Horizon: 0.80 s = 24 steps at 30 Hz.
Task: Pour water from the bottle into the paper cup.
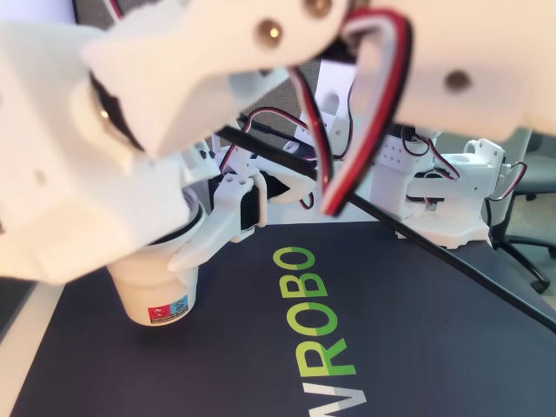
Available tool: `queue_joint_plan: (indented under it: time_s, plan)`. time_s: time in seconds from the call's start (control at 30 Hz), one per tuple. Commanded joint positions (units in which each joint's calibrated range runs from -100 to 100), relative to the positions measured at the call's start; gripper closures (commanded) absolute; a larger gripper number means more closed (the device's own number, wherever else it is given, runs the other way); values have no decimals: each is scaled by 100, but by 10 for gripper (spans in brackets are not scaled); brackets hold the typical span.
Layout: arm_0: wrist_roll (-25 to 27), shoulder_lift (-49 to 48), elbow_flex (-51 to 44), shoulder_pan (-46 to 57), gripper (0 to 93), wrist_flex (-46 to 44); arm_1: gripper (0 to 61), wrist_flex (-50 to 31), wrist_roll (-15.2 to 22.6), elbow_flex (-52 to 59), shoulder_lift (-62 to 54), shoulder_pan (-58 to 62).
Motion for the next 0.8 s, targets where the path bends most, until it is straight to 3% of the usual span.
queue_joint_plan:
  time_s: [0.0,0.43,0.57,0.77]
  plan:
    - [-5,-1000,-856,-105,927,-13,612,0,20,-137,-182,-23]
    - [-5,-992,-756,-131,927,44,612,41,-34,-137,-251,12]
    - [-5,-974,-1201,-118,927,60,612,41,-39,-146,-277,12]
    - [-5,-1035,-574,-79,927,44,612,73,-54,-146,-285,12]
